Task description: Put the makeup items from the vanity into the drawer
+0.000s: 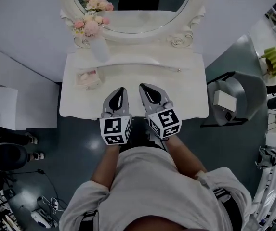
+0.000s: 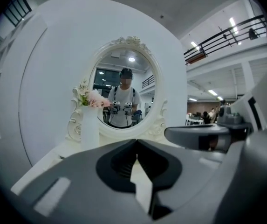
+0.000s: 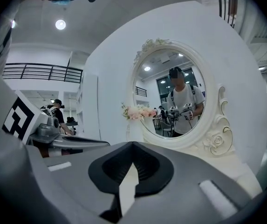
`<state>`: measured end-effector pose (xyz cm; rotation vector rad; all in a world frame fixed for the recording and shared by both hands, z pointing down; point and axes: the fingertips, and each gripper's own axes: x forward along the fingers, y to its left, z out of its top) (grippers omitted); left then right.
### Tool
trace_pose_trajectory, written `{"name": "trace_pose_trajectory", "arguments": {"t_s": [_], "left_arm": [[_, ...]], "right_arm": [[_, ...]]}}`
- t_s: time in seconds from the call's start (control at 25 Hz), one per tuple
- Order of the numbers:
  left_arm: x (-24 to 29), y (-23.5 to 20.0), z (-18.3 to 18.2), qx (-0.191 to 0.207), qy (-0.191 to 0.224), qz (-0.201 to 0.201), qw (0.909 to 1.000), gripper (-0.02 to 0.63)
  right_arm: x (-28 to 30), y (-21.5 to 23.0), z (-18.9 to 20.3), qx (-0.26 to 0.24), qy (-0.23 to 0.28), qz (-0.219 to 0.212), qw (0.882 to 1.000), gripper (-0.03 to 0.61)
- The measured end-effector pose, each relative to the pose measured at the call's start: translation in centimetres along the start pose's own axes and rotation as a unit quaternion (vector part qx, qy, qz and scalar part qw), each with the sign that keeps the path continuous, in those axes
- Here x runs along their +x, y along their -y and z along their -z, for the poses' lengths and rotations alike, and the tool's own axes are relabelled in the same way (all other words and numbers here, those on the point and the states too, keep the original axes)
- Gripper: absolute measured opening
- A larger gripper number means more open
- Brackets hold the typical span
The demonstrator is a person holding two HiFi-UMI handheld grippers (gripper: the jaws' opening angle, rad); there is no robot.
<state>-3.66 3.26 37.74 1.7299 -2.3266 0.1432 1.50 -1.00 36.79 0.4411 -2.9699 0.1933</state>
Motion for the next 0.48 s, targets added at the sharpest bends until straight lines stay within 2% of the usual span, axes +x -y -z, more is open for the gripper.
{"name": "trace_pose_trajectory", "arguments": {"t_s": [0.28, 0.48], "left_arm": [[-0.6, 1.8, 0.3, 0.011, 0.002, 0.011, 0.9999, 0.003], [-2.2, 2.4, 1.6, 0.009, -0.016, 0.007, 0.9998, 0.003]], "right_arm": [[-1.3, 0.2, -0.3, 0.003, 0.017, -0.002, 1.0, -0.002], [-2.8, -0.5, 0.7, 0.0, 0.015, 0.006, 1.0, -0.002]]}}
